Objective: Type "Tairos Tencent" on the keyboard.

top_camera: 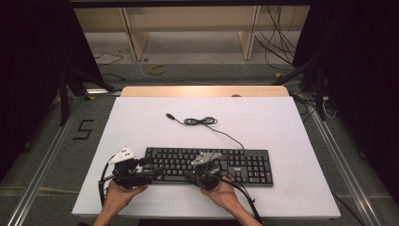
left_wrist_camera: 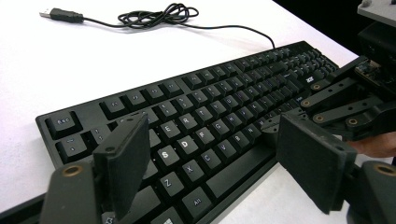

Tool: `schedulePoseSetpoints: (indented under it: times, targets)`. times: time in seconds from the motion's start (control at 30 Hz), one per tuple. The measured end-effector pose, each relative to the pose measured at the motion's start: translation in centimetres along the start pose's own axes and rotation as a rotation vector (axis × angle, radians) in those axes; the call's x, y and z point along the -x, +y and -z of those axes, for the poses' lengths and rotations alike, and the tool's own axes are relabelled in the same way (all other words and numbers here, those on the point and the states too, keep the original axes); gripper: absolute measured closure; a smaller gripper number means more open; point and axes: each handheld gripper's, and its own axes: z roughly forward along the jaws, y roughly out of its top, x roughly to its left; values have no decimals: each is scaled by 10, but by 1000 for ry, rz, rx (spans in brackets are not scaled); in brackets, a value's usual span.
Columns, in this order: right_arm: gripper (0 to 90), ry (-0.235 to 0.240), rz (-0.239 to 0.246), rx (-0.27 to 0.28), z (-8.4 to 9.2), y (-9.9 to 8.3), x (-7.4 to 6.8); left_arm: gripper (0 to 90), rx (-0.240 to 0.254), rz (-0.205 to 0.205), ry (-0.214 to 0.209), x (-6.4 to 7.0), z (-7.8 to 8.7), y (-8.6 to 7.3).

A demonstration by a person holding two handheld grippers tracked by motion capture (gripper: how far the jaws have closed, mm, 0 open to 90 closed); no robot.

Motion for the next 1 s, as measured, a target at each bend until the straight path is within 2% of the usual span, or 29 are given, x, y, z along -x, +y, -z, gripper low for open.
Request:
schedulePoseSetpoints:
  times: [0.17,0.27,0.47,0.87,1.0]
  targets:
    - [900,9,-8,9,3,0,1,258,4,3,3,0,0,0]
    - [879,22,-22,47,10,3,2,258,4,2,7,-1,1,0]
    - [850,30,-36,73,15,5,4,259,5,4,10,-2,1,0]
    - [739,27,-54,103,22,9,9,259,1,7,16,-3,1,0]
    - [677,30,-60,109,23,10,11,258,-1,7,19,-3,1,0]
